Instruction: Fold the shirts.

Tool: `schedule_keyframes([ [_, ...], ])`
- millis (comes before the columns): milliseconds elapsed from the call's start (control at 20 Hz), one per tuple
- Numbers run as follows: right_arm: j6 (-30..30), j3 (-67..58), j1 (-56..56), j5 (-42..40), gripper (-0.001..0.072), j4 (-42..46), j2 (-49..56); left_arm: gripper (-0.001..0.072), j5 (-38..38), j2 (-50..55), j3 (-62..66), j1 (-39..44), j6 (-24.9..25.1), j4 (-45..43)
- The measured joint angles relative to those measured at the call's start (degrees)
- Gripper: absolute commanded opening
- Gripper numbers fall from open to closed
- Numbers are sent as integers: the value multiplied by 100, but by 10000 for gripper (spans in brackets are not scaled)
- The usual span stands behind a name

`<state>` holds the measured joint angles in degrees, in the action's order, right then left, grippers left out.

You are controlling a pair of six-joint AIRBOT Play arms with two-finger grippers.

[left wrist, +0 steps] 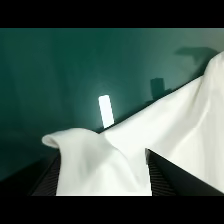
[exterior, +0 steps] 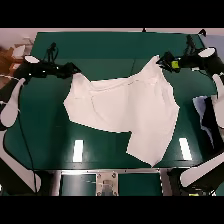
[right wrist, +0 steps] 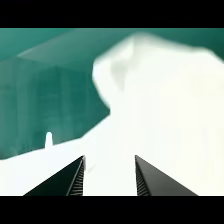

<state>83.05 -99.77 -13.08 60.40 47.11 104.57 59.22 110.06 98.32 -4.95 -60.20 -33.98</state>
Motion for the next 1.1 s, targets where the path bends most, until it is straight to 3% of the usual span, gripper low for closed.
schedule_keyframes([
  [200, 48, 544, -863, 1198, 329, 317, -573, 588, 1106, 74, 614, -588, -13, 20],
  [400, 48, 2522, -1655, 1587, 337, 909, -2046, 589, 2179, 98, 811, -1032, -251, -442],
  [500, 157, 3685, -2079, 1609, 424, 1108, -2876, 589, 2588, 107, 809, -1139, -413, -909],
  [800, 339, 6743, -2806, 1342, 423, 1318, -4439, 588, 3604, 96, -55, -1244, -798, -1742],
  [1100, -330, 8126, -2824, 422, 417, 518, -4715, 588, 3434, -376, -1620, -1257, -852, -1919],
])
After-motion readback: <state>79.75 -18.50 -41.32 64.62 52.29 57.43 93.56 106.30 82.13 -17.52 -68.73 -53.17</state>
